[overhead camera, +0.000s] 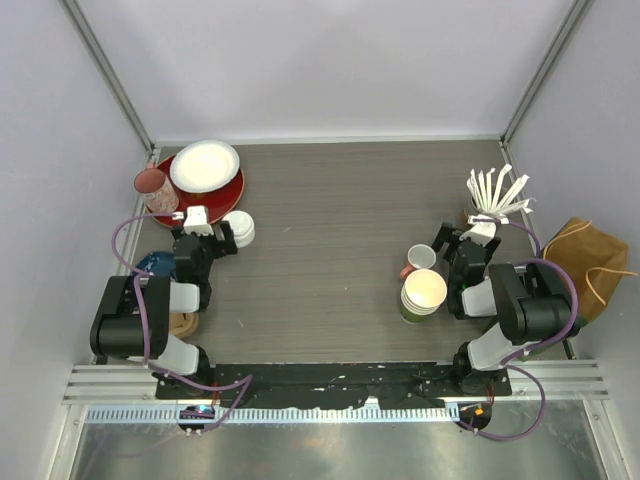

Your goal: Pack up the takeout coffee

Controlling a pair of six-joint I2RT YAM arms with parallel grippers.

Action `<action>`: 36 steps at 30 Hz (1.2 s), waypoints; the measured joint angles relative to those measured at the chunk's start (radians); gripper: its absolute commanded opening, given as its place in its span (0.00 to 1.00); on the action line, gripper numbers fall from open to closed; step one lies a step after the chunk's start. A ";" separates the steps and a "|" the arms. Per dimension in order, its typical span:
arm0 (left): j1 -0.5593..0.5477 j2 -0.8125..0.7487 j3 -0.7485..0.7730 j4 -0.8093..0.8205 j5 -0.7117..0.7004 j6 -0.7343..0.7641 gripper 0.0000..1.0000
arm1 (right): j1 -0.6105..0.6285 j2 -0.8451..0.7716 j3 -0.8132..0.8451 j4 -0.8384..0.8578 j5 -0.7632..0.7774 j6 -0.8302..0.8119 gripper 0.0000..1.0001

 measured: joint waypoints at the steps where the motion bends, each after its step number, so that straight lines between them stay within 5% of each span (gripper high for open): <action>1: 0.000 0.000 0.000 0.000 0.000 0.000 1.00 | 0.000 0.000 0.000 0.000 0.000 0.000 0.99; 15: 0.000 -0.011 0.001 -0.016 0.008 0.002 1.00 | 0.000 -0.253 -0.044 -0.048 -0.072 -0.024 0.97; 23: 0.000 -0.263 0.042 -0.243 0.167 0.046 1.00 | 0.010 -0.512 -0.008 -0.293 -0.163 -0.019 0.95; 36: -0.001 -0.362 0.446 -1.049 0.492 0.208 0.92 | 0.023 -0.684 0.332 -0.920 -0.418 0.047 0.86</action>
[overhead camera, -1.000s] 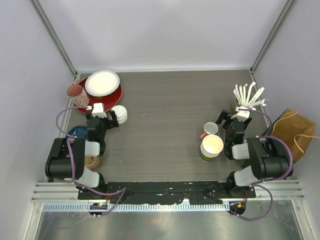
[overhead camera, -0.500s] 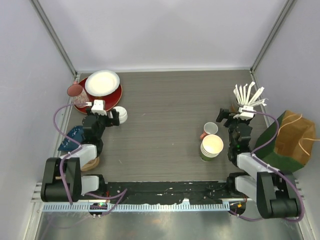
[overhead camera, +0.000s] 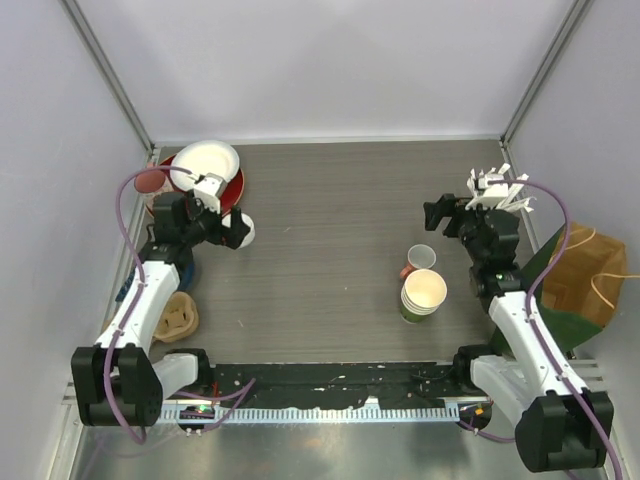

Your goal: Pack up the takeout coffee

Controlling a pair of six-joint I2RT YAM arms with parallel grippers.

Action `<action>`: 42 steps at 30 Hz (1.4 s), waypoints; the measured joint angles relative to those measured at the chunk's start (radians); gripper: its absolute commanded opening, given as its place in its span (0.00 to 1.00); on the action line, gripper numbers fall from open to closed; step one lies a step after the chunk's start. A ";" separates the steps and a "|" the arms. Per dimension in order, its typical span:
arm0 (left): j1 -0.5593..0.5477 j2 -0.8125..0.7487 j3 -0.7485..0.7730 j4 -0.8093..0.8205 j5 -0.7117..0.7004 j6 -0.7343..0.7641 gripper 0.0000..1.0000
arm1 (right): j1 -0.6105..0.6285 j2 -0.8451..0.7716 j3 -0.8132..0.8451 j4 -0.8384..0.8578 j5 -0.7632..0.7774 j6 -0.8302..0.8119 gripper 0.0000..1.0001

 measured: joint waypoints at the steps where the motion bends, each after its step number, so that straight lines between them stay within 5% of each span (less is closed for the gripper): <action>1: 0.000 -0.002 0.029 -0.062 0.009 0.014 0.91 | 0.002 0.000 0.040 -0.067 -0.025 0.013 0.82; 10: -0.001 -0.003 0.282 -0.536 0.072 0.103 0.86 | 0.148 0.093 0.591 -0.673 -0.056 0.122 0.57; 16: -0.001 -0.003 0.358 -0.693 0.079 0.121 0.85 | 0.462 0.140 0.835 -1.031 0.144 0.228 0.61; 23: -0.001 0.001 0.365 -0.752 0.083 0.116 0.83 | 0.879 0.341 0.892 -1.393 0.404 0.423 0.61; 27: -0.001 0.006 0.365 -0.763 0.084 0.105 0.83 | 1.013 0.467 0.893 -1.495 0.523 0.539 0.58; 31: -0.001 0.006 0.365 -0.764 0.087 0.098 0.83 | 1.039 0.473 0.893 -1.542 0.597 0.603 0.59; 34: -0.001 0.006 0.365 -0.768 0.086 0.098 0.83 | 1.040 0.474 0.894 -1.557 0.642 0.645 0.73; 36: -0.001 0.006 0.365 -0.770 0.086 0.098 0.82 | 1.040 0.469 0.890 -1.560 0.666 0.669 0.74; 42: -0.001 0.006 0.365 -0.769 0.086 0.095 0.82 | 1.034 0.411 0.810 -1.566 0.686 0.700 0.61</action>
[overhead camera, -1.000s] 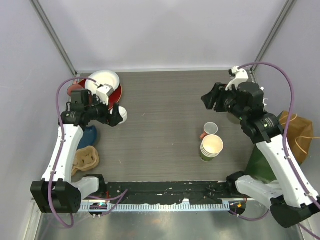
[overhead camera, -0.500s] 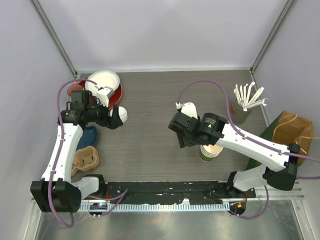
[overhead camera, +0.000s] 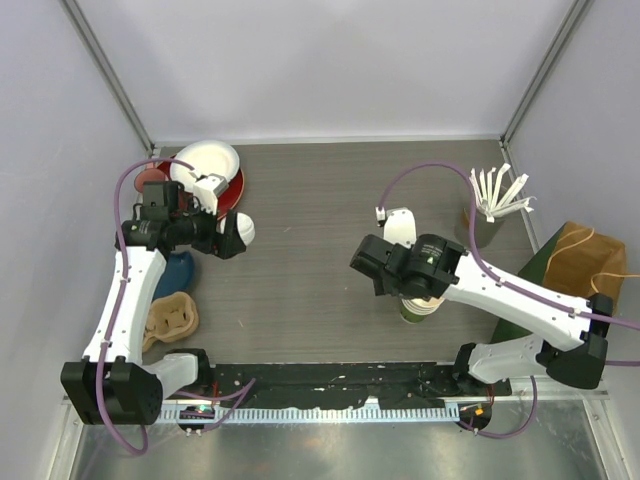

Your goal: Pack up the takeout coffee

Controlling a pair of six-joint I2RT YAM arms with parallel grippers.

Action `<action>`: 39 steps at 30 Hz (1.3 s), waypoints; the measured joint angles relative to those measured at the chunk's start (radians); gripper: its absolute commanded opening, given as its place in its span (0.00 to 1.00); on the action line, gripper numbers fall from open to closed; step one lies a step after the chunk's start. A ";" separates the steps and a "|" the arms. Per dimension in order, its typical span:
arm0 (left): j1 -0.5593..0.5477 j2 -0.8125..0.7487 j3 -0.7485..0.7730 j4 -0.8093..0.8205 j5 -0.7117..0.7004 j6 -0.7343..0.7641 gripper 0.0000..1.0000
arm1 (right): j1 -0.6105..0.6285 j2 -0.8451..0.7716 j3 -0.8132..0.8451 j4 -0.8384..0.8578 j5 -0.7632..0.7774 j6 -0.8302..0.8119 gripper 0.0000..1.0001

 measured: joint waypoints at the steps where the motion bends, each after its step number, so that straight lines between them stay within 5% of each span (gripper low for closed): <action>1: 0.000 0.000 0.000 0.000 0.000 -0.001 0.82 | -0.009 -0.011 -0.020 -0.003 -0.003 0.000 0.58; 3: 0.000 0.000 0.000 0.000 0.000 -0.002 0.82 | -0.030 -0.028 -0.060 -0.005 -0.013 -0.002 0.48; 13: 0.000 0.000 0.000 0.003 -0.003 -0.009 0.81 | -0.129 -0.049 -0.160 -0.011 -0.083 -0.057 0.28; 18: 0.000 0.000 0.000 0.008 -0.005 -0.019 0.81 | -0.133 -0.048 -0.171 -0.004 -0.101 -0.081 0.02; 39: -0.005 0.000 0.000 0.016 -0.008 -0.022 0.81 | -0.135 -0.003 -0.003 -0.016 -0.077 -0.104 0.01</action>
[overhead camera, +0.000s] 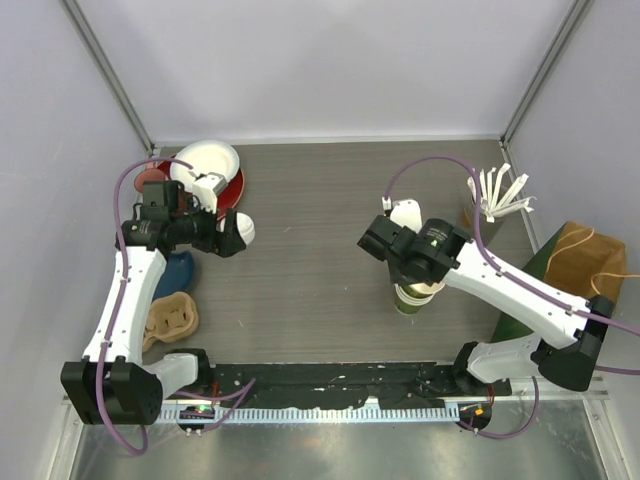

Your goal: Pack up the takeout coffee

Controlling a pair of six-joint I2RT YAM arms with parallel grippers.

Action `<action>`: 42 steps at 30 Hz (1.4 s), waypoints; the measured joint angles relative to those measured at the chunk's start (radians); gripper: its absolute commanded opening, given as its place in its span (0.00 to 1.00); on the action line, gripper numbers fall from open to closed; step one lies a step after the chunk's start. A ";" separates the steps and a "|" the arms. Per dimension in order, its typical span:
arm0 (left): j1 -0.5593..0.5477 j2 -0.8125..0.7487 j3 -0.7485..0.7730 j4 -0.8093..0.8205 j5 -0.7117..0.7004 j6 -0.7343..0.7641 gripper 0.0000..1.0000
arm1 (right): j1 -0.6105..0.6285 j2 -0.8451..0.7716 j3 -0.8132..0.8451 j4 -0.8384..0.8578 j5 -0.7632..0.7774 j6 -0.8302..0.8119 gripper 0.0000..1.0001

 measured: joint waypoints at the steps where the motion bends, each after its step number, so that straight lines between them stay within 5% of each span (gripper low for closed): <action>1: 0.000 0.000 0.000 0.000 0.000 0.000 0.81 | 0.000 0.007 0.008 -0.001 0.003 -0.002 0.01; 23: -0.004 0.033 0.002 0.008 -0.003 0.002 0.83 | 0.000 0.034 0.373 -0.008 0.036 -0.193 0.01; 30: -0.004 0.067 0.045 0.043 -0.107 -0.032 0.85 | -0.019 0.354 0.566 0.218 0.047 -0.607 0.01; 37: -0.004 0.081 0.054 0.063 -0.224 -0.036 0.86 | -0.092 0.787 0.723 0.346 -0.175 -0.937 0.01; 42: -0.002 0.109 0.054 0.080 -0.268 -0.035 0.86 | -0.105 0.927 0.785 0.338 -0.281 -1.064 0.01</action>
